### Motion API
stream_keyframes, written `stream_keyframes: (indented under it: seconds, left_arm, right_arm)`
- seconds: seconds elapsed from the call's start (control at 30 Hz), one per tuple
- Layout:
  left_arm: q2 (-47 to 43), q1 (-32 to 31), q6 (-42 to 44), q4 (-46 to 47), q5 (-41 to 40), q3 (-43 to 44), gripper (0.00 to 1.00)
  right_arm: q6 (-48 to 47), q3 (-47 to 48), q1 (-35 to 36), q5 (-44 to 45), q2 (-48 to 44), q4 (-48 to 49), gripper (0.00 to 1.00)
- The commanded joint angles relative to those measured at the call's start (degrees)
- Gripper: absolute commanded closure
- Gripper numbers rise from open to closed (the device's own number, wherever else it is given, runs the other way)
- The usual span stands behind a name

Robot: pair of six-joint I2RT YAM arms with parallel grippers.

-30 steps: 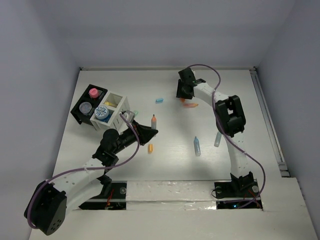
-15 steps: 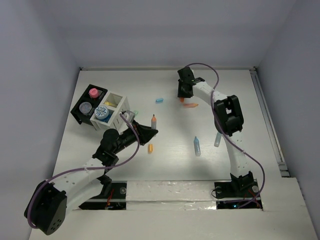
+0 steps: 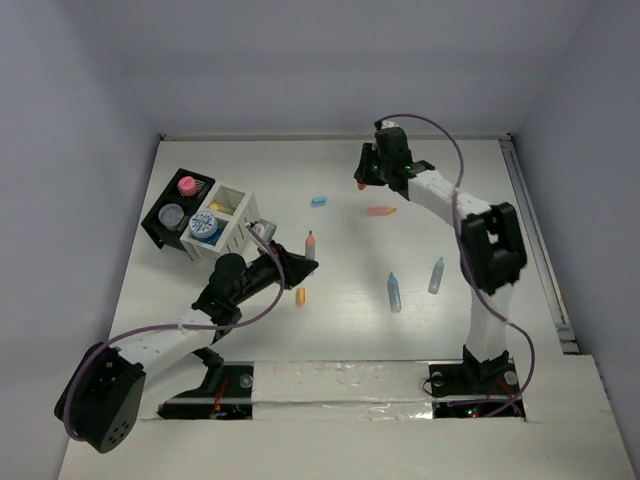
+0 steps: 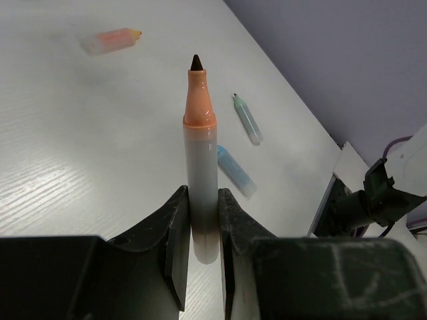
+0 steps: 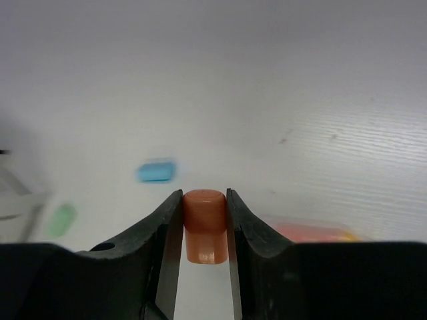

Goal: Sort the stationery into containers
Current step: Pick up the pen cap from the center of the board, then close the pen cap on the pen.

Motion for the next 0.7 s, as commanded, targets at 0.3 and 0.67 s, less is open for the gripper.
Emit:
stream_keyframes:
  seconds: [0.3, 0.67]
  left_arm:
    - [8.98, -1.22, -5.37, 6.18, -0.24, 7.86, 1.0]
    - [10.04, -1.74, -5.82, 4.61, -2.78, 11.03, 1.0]
  right_arm:
    - [12.84, -26.37, 9.44, -13.02, -30.12, 33.97, 1.0]
    - [14.25, -31.47, 13.76, -12.93, -32.76, 39.34, 1.0]
